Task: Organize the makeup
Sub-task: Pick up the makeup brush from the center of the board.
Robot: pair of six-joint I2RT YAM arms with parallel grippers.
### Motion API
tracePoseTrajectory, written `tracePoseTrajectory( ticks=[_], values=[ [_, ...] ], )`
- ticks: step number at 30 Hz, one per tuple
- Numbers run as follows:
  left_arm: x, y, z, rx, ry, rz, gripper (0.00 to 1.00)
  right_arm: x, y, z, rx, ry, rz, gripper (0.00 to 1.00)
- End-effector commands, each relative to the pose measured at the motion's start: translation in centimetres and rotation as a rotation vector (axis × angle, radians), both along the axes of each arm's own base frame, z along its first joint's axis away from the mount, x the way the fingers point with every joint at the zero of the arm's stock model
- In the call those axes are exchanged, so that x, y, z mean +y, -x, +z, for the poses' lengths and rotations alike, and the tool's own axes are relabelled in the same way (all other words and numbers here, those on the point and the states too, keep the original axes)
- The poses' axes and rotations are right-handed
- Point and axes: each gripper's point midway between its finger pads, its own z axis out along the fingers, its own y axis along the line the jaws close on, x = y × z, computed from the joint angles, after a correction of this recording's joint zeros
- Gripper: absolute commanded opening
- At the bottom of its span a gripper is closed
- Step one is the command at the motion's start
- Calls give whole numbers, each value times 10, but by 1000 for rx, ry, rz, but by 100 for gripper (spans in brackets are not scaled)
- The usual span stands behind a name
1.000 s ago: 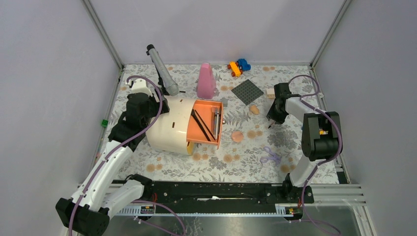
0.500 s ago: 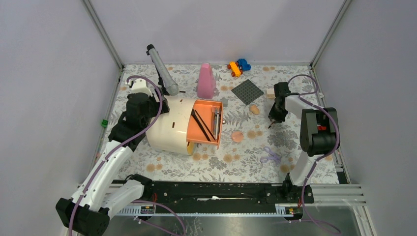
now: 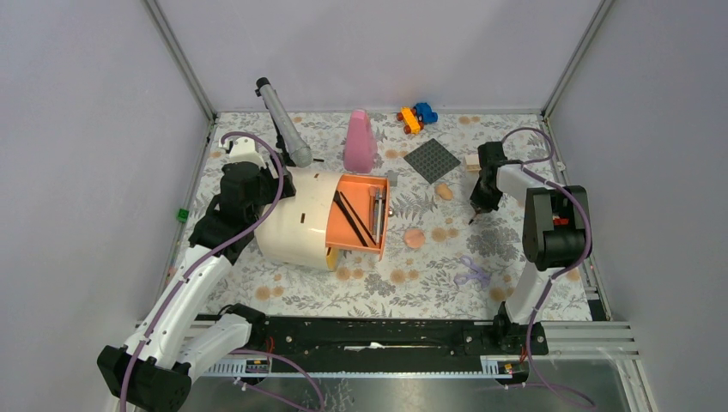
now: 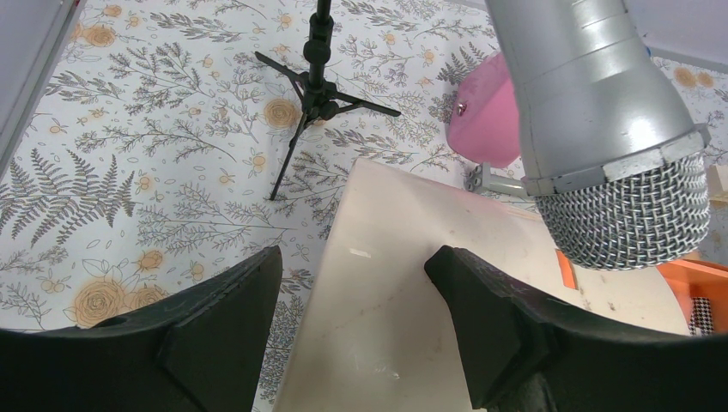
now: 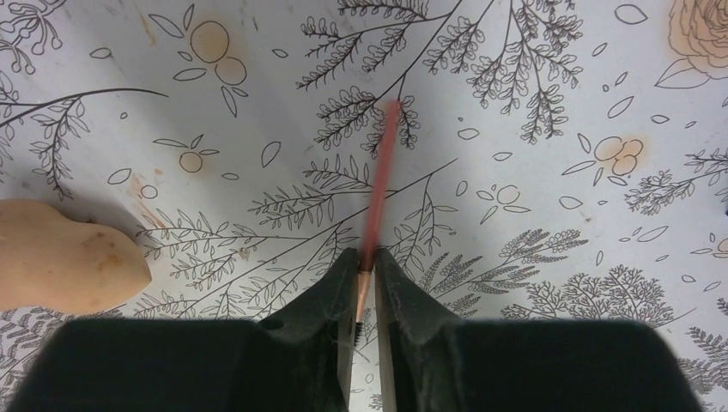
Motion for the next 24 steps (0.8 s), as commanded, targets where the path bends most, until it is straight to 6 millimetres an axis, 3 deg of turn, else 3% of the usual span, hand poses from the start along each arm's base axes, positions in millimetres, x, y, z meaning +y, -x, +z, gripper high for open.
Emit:
tracePoseTrajectory(
  ticks=[1, 6, 10, 14, 17, 21, 24],
  values=[
    [3, 3, -7, 26, -27, -10, 76, -5, 15, -19, 92, 22, 11, 16],
    [2, 3, -7, 26, -26, -12, 76, -6, 12, -10, 63, 21, 12, 0],
    [2, 3, -7, 26, -26, -11, 76, -1, 0, 29, -53, -1, 31, 0],
    [2, 4, -6, 26, -25, -13, 76, 22, -14, 97, -241, -105, 94, 0],
    [2, 3, -6, 24, -25, -13, 76, 49, -21, 164, -421, -175, 179, 0],
    [3, 3, -7, 27, -26, -11, 76, 103, -13, 251, -613, -246, 346, 0],
    [2, 3, -7, 26, -24, -14, 76, 160, 7, 303, -703, -334, 517, 0]
  ],
)
